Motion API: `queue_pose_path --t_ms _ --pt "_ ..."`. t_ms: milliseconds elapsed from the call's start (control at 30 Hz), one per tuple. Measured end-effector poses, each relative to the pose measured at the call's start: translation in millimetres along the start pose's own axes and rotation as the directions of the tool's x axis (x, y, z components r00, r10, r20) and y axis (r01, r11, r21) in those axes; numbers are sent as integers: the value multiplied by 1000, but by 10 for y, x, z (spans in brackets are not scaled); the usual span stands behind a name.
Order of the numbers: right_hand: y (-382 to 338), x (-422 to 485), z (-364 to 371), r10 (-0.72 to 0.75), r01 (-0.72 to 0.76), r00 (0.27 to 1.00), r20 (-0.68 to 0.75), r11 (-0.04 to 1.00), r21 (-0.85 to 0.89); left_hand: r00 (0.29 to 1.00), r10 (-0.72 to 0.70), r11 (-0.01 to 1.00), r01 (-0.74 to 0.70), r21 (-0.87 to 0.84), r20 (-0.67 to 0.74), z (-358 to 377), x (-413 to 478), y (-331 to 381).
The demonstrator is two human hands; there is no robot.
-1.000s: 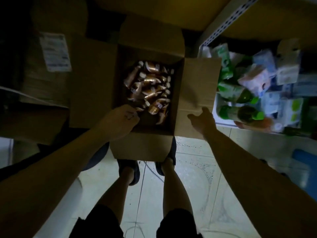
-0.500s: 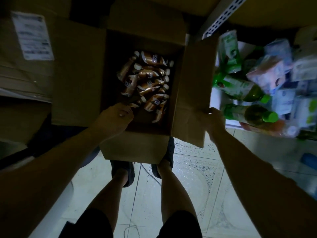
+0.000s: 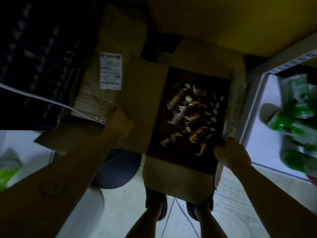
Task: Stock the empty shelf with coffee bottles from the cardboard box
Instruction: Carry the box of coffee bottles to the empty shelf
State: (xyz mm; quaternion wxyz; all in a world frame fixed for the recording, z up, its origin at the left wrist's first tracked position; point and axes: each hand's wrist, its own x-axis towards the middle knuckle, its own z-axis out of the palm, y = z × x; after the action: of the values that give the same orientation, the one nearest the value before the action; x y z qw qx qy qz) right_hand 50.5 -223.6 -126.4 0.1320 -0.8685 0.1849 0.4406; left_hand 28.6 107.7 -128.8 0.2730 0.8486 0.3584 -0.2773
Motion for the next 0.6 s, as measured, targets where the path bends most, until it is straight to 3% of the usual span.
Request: queue_pose_path --t_ms 67,167,300,433,600 --pt "6 32 11 -25 25 1000 -6 999 -30 999 -40 996 40 -82 7 -68 139 -73" --pt "18 47 2 -49 48 998 -24 997 -67 991 -56 938 94 -334 120 -81 240 -199" --pt "86 -8 -61 -30 26 999 -41 996 -81 996 -66 912 84 -401 59 -27 101 -122" --pt "161 -92 -131 -9 6 999 -49 998 -63 959 2 990 39 -137 284 160 -170 210" --pt "350 -79 -215 50 -59 993 -103 995 -78 982 82 987 -104 124 171 319 -290 495"
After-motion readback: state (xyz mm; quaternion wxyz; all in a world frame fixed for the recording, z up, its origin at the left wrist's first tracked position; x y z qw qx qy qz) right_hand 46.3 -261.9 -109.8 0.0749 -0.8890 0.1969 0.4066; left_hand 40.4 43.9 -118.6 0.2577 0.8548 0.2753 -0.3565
